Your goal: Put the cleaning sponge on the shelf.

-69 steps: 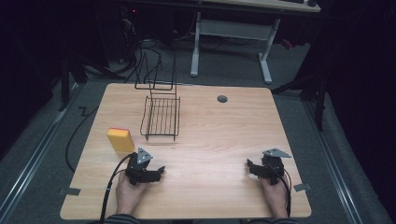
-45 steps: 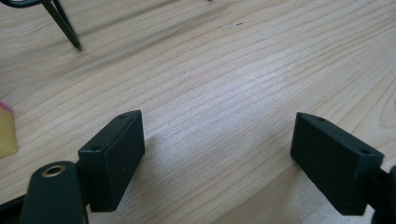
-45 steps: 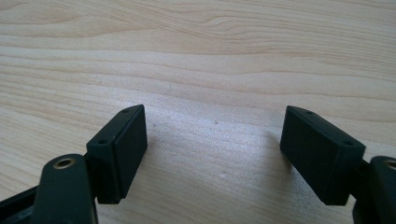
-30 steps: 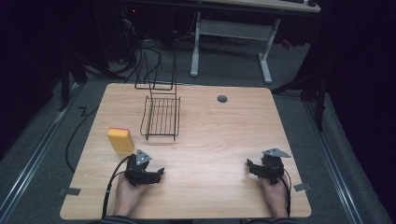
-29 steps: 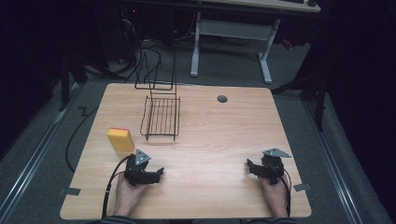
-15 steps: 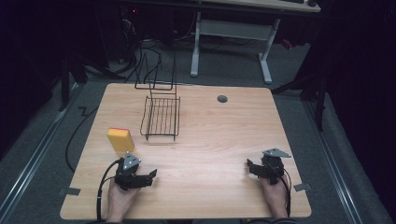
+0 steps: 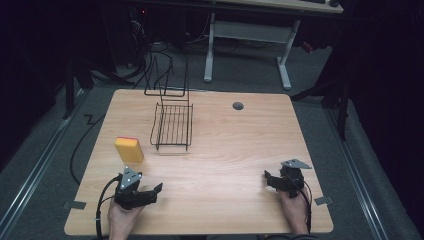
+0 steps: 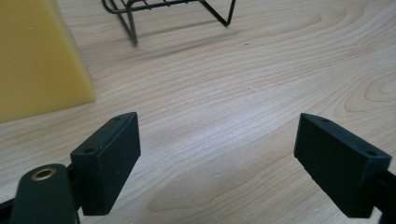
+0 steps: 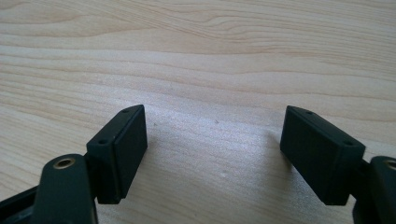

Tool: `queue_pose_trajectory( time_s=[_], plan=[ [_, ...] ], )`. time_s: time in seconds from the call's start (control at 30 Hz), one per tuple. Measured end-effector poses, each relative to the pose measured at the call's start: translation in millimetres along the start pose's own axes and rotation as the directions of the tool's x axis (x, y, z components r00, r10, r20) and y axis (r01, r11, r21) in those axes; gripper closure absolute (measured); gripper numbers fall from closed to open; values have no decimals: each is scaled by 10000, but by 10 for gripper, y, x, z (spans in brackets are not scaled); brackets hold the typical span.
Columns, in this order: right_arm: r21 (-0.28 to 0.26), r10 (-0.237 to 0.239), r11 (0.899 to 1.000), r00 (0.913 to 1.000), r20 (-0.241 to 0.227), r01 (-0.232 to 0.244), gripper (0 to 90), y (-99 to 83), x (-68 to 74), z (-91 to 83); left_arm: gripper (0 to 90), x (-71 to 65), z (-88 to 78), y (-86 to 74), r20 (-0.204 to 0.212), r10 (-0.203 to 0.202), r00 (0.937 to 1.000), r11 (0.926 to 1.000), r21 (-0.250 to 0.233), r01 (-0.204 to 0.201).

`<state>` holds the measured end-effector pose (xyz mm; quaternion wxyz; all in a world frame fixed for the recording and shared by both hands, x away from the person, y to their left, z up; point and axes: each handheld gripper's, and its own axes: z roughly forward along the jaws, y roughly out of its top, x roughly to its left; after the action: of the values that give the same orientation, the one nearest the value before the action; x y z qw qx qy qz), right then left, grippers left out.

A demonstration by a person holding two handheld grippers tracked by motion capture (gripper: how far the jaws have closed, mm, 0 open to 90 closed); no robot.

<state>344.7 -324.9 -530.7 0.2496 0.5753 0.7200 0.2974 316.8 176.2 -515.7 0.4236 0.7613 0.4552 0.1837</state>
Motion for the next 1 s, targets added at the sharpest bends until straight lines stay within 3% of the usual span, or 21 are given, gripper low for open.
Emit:
queue_pose_trajectory(
  time_s=[0.3, 0.57, 0.73, 0.77, 1.0],
  plan=[
    [1, 19, 10000, 10000, 5, -19, 233, -2, 3, -2, 174, 88, -148, -55, 18, -290, 9996, 9992, -263, 291],
    [-20, -15, 10000, 10000, -33, 15, 233, -5, 3, -3, 141, 169, -270, -84, -697, -610, 9957, 9980, -230, 595],
    [-44, -39, 10000, 10000, -21, 39, 232, -6, 3, -2, 57, 259, -302, -87, -1270, -1091, 9859, 9940, -153, 1081],
    [-44, -40, 10000, 10000, -20, 40, 232, -6, 3, -2, 48, 293, -315, -86, -1505, -1275, 9804, 9918, -224, 1256],
    [-46, -44, 10000, 10000, -22, 43, 232, -7, 3, -3, 0, 427, -360, -45, -2163, -1625, 9627, 9867, -325, 1593]
  ],
)
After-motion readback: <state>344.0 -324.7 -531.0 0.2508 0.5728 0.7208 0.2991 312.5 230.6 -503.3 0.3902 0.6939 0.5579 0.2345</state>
